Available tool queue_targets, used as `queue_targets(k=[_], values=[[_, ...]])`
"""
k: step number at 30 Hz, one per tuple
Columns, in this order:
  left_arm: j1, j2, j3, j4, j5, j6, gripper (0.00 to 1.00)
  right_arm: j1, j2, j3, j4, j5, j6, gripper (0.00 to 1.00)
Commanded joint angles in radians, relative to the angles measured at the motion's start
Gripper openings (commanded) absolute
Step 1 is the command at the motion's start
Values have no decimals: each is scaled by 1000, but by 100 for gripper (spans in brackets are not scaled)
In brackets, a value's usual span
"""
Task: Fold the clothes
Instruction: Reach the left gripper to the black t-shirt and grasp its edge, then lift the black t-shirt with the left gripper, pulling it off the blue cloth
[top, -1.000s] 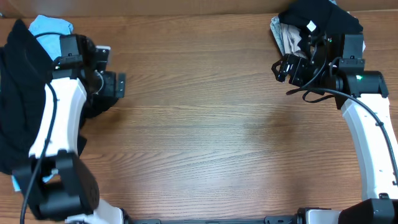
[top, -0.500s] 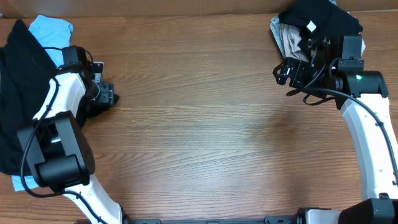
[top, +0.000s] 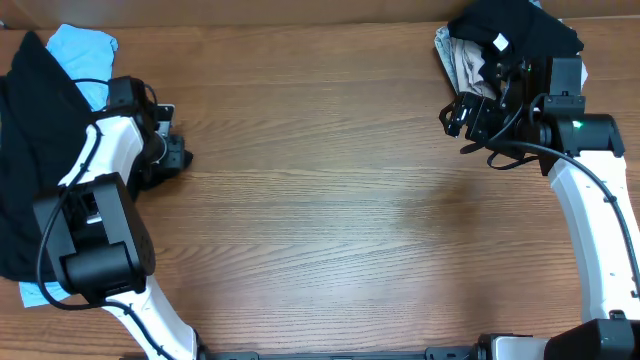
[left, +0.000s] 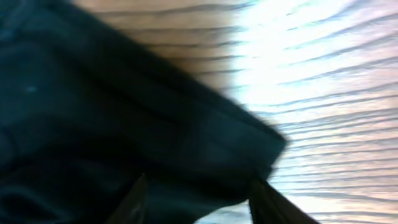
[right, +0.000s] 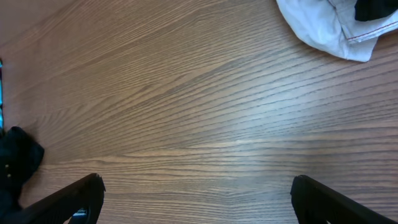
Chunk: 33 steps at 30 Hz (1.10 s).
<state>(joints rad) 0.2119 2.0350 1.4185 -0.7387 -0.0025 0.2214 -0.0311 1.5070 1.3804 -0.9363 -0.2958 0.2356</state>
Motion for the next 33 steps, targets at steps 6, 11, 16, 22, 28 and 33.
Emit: queue_targets(k=[6,11,16,22,28,33], values=[[-54,24,10,29,24,71,60,4,-5,18,-6,10,4,100],[-53,47,9,32,-12,71,59,4,-5,18,-18,10,5,100],[-53,64,9,40,-57,71,60,4,-5,18,-22,10,5,100],[-57,69,10,40,-22,70,28,4,-5,18,-22,10,5,100],[-58,66,28,32,48,59,4,4,-5,18,-19,10,4,100],[-58,59,166,-92,89,23,4,4,-5,18,-16,10,4,100]])
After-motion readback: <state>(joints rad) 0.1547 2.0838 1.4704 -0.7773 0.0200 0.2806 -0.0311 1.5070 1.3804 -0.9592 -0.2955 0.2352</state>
